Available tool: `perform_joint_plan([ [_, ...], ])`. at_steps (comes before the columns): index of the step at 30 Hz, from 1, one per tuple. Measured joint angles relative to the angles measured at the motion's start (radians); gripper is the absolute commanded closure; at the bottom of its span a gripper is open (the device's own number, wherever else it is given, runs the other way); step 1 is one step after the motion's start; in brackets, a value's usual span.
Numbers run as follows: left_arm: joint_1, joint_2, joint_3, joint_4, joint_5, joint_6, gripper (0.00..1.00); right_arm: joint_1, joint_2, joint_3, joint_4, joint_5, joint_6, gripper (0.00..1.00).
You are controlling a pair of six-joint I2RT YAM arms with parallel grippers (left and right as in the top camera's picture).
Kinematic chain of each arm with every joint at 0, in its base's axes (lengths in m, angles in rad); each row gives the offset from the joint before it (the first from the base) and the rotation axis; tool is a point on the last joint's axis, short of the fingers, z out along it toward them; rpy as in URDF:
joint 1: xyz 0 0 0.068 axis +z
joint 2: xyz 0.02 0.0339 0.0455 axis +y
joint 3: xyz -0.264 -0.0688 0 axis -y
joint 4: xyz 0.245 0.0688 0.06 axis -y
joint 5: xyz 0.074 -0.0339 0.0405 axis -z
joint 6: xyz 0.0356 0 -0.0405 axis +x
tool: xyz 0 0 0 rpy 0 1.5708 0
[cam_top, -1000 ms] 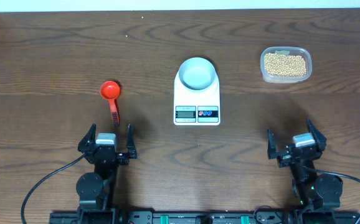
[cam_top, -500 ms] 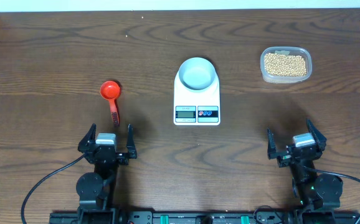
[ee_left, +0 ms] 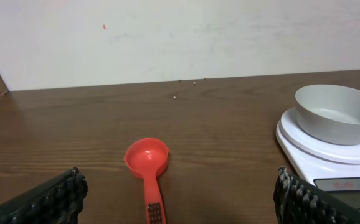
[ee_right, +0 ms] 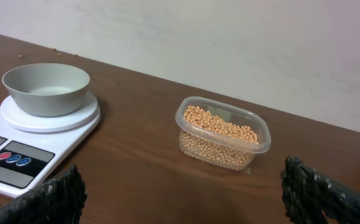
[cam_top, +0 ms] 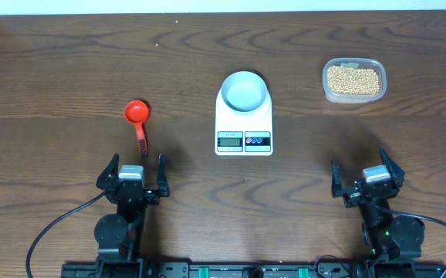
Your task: Scoop item into bowl and weigh 50g on scale
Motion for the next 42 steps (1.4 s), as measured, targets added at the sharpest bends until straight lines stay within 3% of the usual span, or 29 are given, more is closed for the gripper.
perform_joint_plan([
  [35, 0.0, 0.001, 0.011, -0.013, -0.003, -0.007, 0.02, 0.0, 0.0, 0.0, 0.0, 0.0, 0.0, 0.01],
  [42, 0.0, 0.101, 0.098, -0.047, -0.003, -0.008, 0.02, 0.0, 0.0, 0.0, 0.0, 0.0, 0.0, 0.01],
])
